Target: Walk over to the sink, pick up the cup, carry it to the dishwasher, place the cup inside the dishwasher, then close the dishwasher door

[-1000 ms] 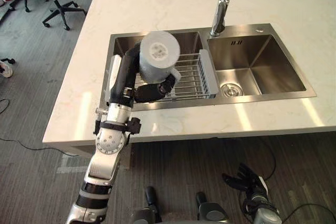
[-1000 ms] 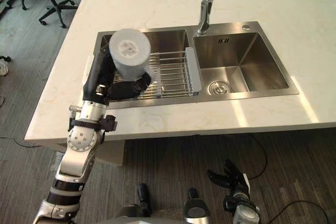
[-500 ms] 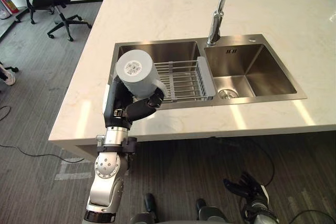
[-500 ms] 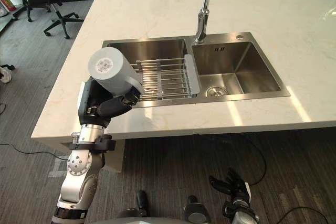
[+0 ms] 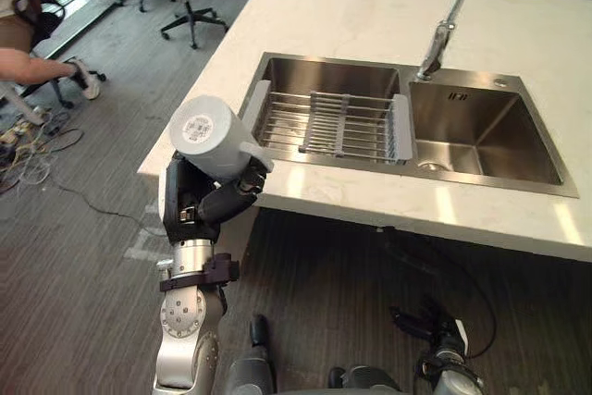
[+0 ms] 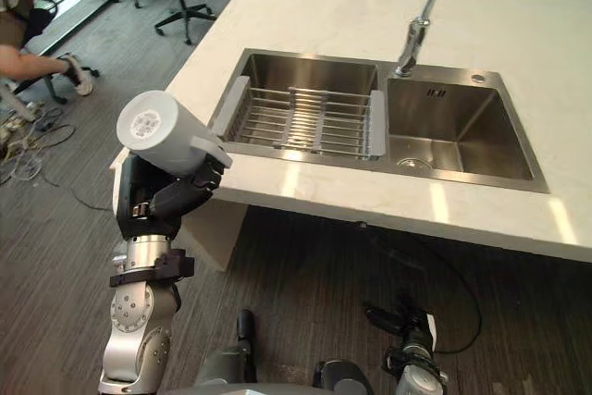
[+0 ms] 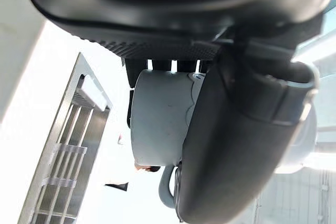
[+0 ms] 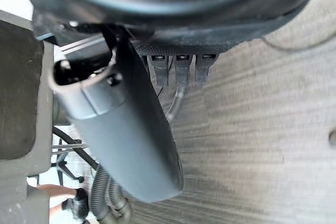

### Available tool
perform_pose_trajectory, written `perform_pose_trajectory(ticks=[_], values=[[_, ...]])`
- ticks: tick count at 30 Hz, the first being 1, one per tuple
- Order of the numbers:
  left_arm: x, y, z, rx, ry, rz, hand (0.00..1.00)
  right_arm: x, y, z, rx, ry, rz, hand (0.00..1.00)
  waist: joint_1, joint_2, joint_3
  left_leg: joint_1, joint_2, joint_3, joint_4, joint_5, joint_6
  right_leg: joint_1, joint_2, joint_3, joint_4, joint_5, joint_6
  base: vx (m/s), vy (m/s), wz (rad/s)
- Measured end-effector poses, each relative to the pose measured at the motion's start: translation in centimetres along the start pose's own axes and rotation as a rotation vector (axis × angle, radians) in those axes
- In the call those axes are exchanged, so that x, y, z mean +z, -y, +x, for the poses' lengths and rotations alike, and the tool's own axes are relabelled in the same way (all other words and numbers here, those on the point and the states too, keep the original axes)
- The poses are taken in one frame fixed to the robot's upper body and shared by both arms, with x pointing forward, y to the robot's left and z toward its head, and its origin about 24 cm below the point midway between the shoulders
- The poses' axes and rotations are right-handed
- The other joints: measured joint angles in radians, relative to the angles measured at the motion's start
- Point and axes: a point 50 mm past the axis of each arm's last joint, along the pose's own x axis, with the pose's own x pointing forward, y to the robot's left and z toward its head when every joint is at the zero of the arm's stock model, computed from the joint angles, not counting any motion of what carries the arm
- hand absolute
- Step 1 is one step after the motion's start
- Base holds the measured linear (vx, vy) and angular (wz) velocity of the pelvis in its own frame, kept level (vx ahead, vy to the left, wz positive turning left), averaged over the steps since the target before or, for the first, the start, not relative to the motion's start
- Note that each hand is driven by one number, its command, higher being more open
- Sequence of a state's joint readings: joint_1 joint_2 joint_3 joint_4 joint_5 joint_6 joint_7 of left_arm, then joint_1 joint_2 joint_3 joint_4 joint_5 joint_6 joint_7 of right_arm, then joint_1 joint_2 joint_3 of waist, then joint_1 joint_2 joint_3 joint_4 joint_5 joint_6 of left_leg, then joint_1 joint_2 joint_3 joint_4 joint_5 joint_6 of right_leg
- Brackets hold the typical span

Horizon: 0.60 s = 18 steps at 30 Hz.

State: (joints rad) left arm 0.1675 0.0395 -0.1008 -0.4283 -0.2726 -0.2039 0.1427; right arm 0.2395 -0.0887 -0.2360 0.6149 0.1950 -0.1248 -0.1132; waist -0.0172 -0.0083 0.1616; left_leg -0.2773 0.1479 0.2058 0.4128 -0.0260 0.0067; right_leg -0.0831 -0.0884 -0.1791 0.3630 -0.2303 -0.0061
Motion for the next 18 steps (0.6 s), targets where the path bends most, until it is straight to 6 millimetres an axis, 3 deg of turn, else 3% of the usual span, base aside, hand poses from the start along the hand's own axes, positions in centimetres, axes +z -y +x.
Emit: perform_pose_trajectory(ticks=[3, 4, 5, 7, 10, 18], values=[[0.1, 1.0, 0.0, -0.038, 0.018, -0.042, 0.3, 0.2, 0.4, -0.1, -0.006, 0.011, -0.008, 0.9, -0.003, 0.037, -0.023, 0.094, 0.042, 0.001, 0.069, -0.11, -0.014, 0.0, -0.001, -0.028, -0.005, 0.011, 0.015, -0.08, 0.1, 0.41], [0.1, 1.7, 0.2, -0.065, 0.022, -0.057, 0.3, 0.3, 0.5, 0.0, -0.007, 0.014, -0.007, 0.9, -0.004, 0.051, -0.032, 0.16, 0.041, 0.002, -0.03, -0.139, -0.04, -0.003, -0.001, -0.04, -0.015, 0.019, 0.028, -0.07, 0.169, 0.33], [0.0, 2.0, 0.4, -0.088, 0.028, -0.058, 0.3, 0.1, 0.0, 0.0, 0.003, 0.004, 0.005, 0.9, -0.004, 0.056, -0.039, 0.199, 0.024, 0.007, -0.136, -0.128, -0.094, -0.011, -0.011, -0.042, -0.019, 0.023, 0.038, -0.08, 0.203, 0.24], [-0.9, 1.6, 0.3, -0.093, -0.01, -0.034, 0.3, -0.5, -1.3, -0.2, 0.042, -0.017, 0.028, 0.9, -0.001, 0.033, -0.055, 0.222, -0.02, 0.013, -0.221, -0.08, -0.076, -0.003, -0.033, -0.04, -0.067, 0.057, 0.065, -0.05, 0.157, 0.1], [-2.3, 0.9, 0.1, -0.081, -0.078, -0.002, 0.3, -1.3, -1.3, -0.4, 0.046, -0.047, 0.031, 0.9, 0.0, 0.029, -0.058, 0.228, -0.05, 0.015, -0.238, -0.066, -0.059, 0.009, -0.054, -0.039, -0.092, 0.082, 0.088, 0.02, 0.133, 0.07], [-3.1, 0.5, -0.1, -0.084, -0.123, 0.007, 0.3, -2.3, -1.2, -0.5, 0.05, -0.096, 0.025, 0.9, 0.004, 0.012, -0.07, 0.23, -0.065, -0.012, -0.245, -0.061, -0.053, 0.046, -0.057, -0.07, -0.122, 0.085, 0.092, 0.03, 0.023, 0.12]])
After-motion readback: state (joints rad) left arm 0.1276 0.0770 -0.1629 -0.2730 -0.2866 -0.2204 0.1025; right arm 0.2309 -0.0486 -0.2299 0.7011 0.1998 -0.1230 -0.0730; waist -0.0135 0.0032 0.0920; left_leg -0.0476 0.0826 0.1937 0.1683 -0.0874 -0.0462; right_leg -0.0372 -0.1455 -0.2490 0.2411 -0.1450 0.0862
